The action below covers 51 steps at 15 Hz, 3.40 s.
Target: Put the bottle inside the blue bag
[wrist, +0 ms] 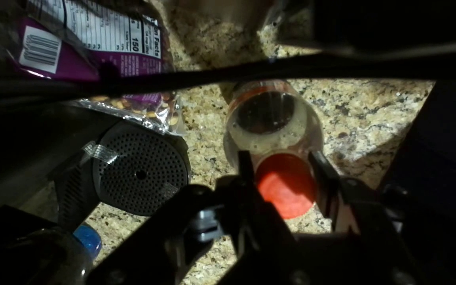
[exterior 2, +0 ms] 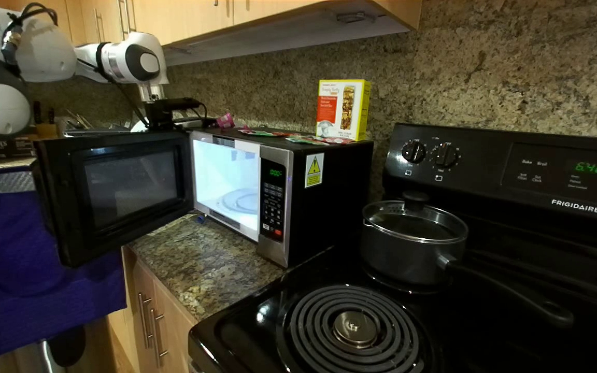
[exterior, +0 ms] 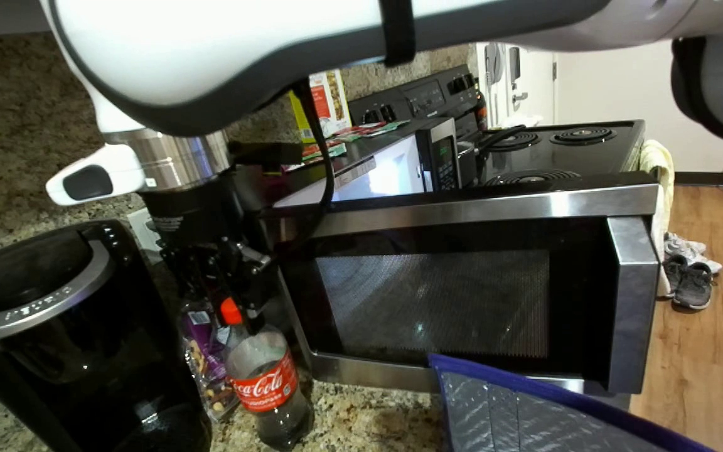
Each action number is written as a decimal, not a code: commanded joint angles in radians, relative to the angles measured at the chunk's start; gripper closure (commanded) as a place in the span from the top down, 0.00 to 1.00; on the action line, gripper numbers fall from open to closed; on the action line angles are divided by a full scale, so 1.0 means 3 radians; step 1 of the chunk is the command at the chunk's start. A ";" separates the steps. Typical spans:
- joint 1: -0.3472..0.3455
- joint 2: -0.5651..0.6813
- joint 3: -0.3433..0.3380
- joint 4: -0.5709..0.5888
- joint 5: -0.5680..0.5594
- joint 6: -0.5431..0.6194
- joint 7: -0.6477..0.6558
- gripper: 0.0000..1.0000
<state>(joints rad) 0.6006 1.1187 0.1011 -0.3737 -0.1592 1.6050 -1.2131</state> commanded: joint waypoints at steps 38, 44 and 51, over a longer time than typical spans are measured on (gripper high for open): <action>0.0676 -0.1142 0.0022 0.0008 0.0137 -0.2102 0.1495 0.15; 0.0667 -0.1129 0.0029 -0.0029 0.0104 -0.2114 0.1399 0.36; 0.0838 -0.1357 -0.0039 -0.0014 0.0066 -0.2024 0.2018 0.15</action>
<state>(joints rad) 0.8264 0.7692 0.0906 -0.3691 -0.1363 0.9845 -0.7274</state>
